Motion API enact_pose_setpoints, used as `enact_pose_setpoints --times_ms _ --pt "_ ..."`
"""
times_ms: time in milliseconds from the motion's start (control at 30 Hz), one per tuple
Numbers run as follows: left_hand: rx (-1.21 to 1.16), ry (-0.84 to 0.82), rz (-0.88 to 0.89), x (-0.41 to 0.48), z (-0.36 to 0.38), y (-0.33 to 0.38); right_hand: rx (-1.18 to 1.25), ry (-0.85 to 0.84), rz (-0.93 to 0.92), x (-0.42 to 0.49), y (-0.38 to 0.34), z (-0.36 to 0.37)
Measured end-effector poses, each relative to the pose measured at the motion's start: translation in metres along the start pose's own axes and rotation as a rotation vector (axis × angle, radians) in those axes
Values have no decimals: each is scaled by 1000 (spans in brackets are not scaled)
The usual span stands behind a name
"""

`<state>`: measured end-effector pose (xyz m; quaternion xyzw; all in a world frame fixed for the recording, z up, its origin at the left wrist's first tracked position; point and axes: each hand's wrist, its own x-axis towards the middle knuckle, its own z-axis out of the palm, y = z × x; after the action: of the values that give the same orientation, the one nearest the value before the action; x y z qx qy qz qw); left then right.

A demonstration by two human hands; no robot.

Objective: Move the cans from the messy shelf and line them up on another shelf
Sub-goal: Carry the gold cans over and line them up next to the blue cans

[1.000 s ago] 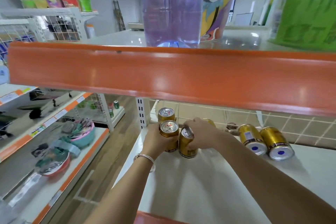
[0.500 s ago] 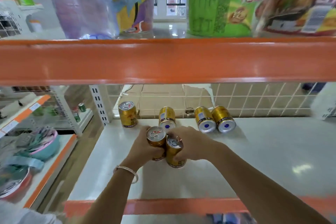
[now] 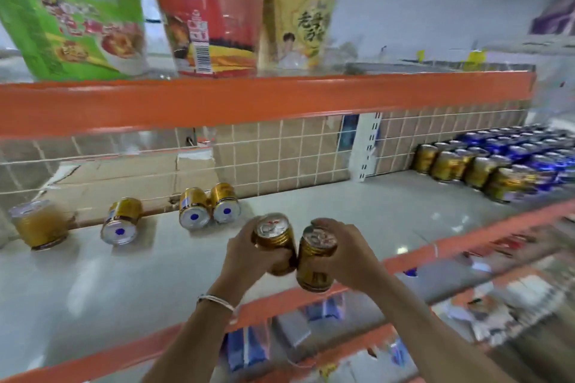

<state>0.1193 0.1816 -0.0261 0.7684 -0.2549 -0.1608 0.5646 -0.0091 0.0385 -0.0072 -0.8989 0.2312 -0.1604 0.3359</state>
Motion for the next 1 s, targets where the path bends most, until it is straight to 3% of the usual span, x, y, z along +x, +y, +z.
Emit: enact_pose_setpoints --times_ms 467,1000 --pt "213 -336 136 -5 243 71 -20 331 295 -72 166 -172" --pt "79 -560 123 138 408 122 -159 360 391 51 289 -266"
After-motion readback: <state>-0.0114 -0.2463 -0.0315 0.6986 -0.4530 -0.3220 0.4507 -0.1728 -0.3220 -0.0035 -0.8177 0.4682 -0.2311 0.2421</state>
